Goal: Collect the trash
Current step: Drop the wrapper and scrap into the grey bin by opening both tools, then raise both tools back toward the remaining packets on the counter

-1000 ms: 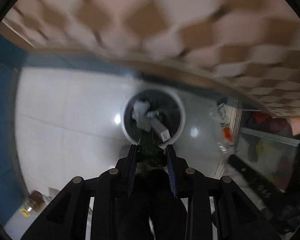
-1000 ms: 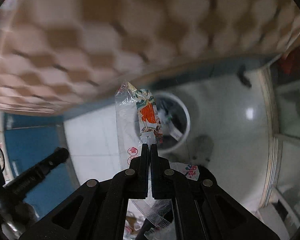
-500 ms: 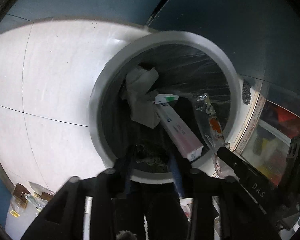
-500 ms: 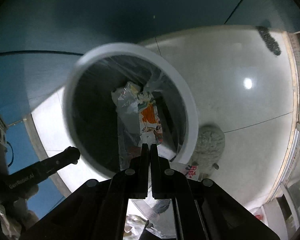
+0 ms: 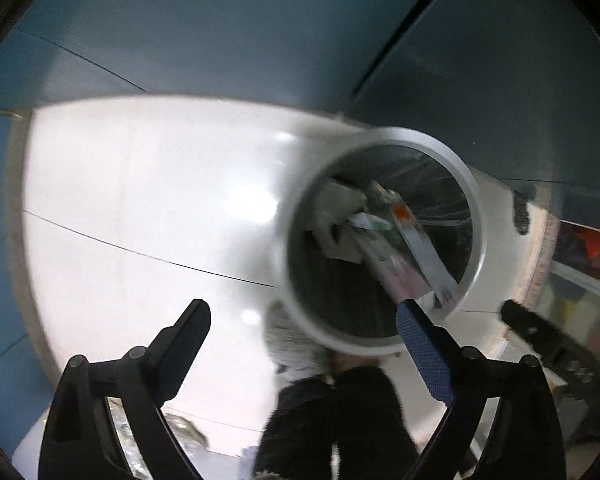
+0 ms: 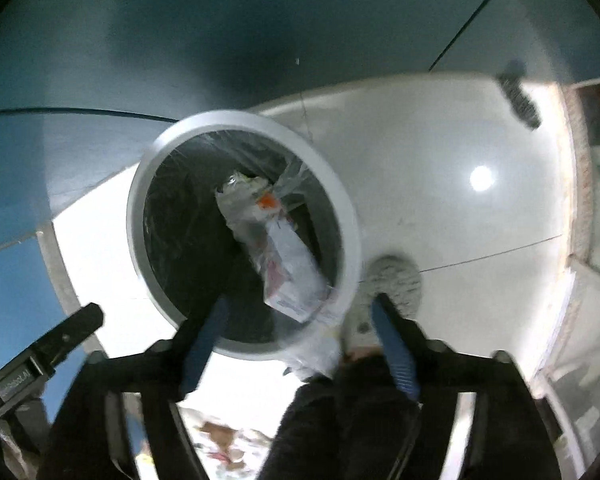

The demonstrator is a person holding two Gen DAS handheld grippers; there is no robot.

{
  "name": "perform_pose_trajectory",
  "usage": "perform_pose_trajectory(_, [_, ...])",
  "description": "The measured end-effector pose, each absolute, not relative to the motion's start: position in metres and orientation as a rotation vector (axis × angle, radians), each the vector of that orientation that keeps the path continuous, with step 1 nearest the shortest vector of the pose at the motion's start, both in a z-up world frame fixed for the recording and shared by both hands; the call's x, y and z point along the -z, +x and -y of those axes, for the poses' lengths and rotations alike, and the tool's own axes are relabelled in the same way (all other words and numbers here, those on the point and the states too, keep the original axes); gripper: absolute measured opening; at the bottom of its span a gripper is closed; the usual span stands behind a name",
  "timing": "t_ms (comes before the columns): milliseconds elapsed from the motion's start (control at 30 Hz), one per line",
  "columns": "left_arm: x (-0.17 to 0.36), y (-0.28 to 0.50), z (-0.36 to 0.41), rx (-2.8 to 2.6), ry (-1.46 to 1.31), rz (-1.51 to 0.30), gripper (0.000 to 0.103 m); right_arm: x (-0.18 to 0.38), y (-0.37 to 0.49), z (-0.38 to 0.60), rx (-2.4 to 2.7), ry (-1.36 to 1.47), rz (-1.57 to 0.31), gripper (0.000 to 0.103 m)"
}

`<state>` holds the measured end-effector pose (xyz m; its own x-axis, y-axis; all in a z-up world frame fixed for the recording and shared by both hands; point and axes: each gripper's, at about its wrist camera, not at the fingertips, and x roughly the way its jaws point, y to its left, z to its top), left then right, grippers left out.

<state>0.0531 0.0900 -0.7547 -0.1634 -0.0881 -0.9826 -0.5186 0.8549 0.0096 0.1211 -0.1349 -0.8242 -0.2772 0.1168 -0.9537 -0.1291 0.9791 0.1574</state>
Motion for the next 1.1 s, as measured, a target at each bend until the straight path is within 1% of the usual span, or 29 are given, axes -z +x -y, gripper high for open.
perform_pose_trajectory(33, [0.743, 0.048, -0.089, -0.418, -0.453, -1.703, 0.095, 0.812, 0.120, 0.134, -0.240, -0.028, -1.823, 0.090])
perform_pose_trajectory(67, [0.735, 0.045, -0.088, -0.424, -0.443, -1.696, 0.095, 0.803, 0.120, 0.134, -0.244, -0.041, -1.815, 0.092])
perform_pose_trajectory(133, [0.706, 0.035, -0.084, -0.438, -0.427, -1.680, 0.095, 0.772, 0.116, 0.130, -0.255, -0.092, -1.786, 0.100])
perform_pose_trajectory(167, [0.692, 0.032, -0.082, -0.443, -0.421, -1.674, 0.095, 0.759, 0.114, 0.131, -0.263, -0.108, -1.772, 0.101])
perform_pose_trajectory(400, [0.582, 0.017, -0.067, -0.458, -0.357, -1.599, 0.095, 0.639, 0.091, 0.126, -0.326, -0.204, -1.669, 0.101])
perform_pose_trajectory(433, [0.558, 0.015, -0.064, -0.457, -0.344, -1.579, 0.095, 0.623, 0.088, 0.127, -0.330, -0.207, -1.663, 0.101])
perform_pose_trajectory(533, [0.510, 0.013, -0.058, -0.435, -0.320, -1.536, 0.095, 0.570, 0.078, 0.133, -0.338, -0.202, -1.648, 0.101])
perform_pose_trajectory(667, [0.453, 0.009, -0.050, -0.398, -0.313, -1.492, 0.095, 0.496, 0.066, 0.143, -0.346, -0.187, -1.602, 0.101])
perform_pose_trajectory(767, [0.419, 0.005, -0.044, -0.368, -0.317, -1.464, 0.095, 0.439, 0.056, 0.150, -0.360, -0.176, -1.568, 0.101])
perform_pose_trajectory(933, [0.364, 0.000, -0.032, -0.315, -0.289, -1.415, 0.095, 0.363, 0.041, 0.157, -0.384, -0.168, -1.510, 0.101])
perform_pose_trajectory(1100, [0.322, -0.005, -0.028, -0.288, -0.280, -1.357, 0.095, 0.312, 0.031, 0.161, -0.406, -0.149, -1.459, 0.101])
